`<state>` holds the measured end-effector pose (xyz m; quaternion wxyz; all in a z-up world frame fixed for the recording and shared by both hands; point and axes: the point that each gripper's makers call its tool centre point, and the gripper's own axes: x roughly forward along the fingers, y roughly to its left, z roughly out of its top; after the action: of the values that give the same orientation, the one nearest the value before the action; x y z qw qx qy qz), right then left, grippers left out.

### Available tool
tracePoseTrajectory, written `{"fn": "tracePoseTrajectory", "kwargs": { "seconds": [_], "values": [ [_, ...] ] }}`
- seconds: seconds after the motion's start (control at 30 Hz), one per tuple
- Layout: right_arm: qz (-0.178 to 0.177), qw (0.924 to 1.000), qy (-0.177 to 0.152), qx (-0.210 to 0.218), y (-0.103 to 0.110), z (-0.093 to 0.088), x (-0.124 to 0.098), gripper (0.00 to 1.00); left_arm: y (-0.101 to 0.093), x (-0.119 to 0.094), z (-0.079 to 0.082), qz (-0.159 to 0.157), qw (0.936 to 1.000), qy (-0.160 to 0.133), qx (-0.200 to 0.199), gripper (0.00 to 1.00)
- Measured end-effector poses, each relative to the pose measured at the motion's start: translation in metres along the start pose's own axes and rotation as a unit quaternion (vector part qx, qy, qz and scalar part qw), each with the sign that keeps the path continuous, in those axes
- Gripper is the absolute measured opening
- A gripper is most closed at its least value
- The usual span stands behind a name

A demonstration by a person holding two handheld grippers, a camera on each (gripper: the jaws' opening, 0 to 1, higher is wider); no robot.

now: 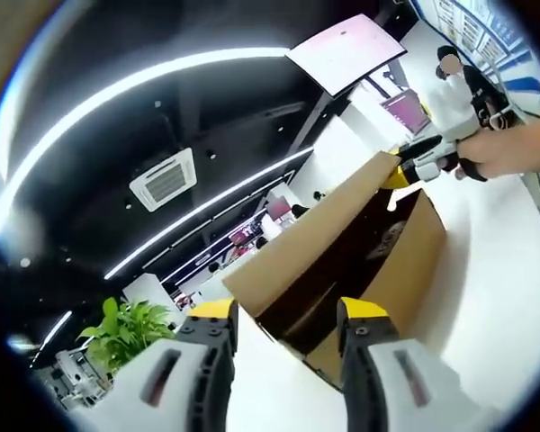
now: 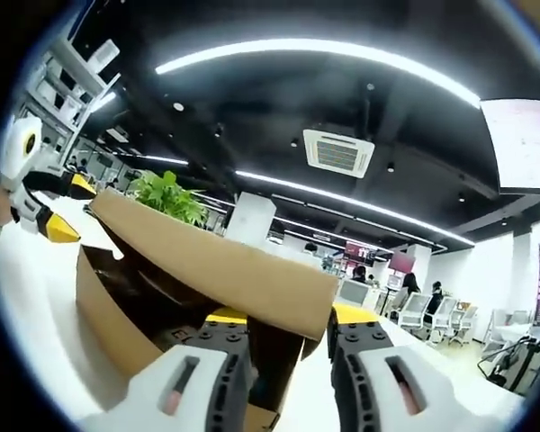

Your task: Operate the shoe box by opening the lid, removing the specified soft item, and placing it in the target area until the item is outside and the box remains undamaged.

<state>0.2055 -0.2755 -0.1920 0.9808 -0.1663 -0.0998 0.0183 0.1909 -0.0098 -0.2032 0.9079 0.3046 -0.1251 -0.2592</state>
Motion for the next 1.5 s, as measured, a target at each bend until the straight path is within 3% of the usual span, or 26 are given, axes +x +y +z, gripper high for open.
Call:
{"fn": "tracePoseTrajectory", "kwargs": {
  "seconds": [0.3, 0.4, 0.57, 0.63, 1.03, 1.37, 1.5],
  "values": [
    [-0.014, 0.9995, -0.011, 0.026, -0.016, -0.002, 0.005, 0.23, -0.001, -0.001, -0.002, -0.007, 0.9999, 0.002, 0.007, 0.45],
    [-0.032, 0.9992, -0.013, -0.021, -0.023, 0.0, 0.002, 0.19, -0.001, -0.002, -0.002, -0.008, 0.9999, 0.003, 0.008, 0.46],
    [-0.034, 0.9976, -0.02, -0.057, -0.016, 0.006, 0.0, 0.14, -0.001, -0.002, -0.001, -0.009, 0.9999, 0.003, 0.009, 0.47],
    [-0.025, 0.9977, -0.023, -0.059, -0.013, 0.007, 0.002, 0.08, -0.002, -0.002, -0.001, -0.009, 0.9999, 0.004, 0.01, 0.47],
    [-0.026, 0.998, -0.019, -0.054, -0.016, 0.012, -0.001, 0.04, 0.0, -0.005, 0.001, -0.015, 0.9997, 0.005, 0.017, 0.46],
    [-0.015, 0.9989, -0.013, -0.043, -0.017, 0.011, 0.001, 0.04, -0.004, -0.006, -0.003, -0.074, 0.9968, 0.028, 0.014, 0.43],
    [-0.014, 0.999, -0.011, -0.04, -0.017, 0.011, 0.001, 0.04, 0.003, -0.003, -0.002, -0.077, 0.9965, 0.025, 0.021, 0.4]
  ]
}}
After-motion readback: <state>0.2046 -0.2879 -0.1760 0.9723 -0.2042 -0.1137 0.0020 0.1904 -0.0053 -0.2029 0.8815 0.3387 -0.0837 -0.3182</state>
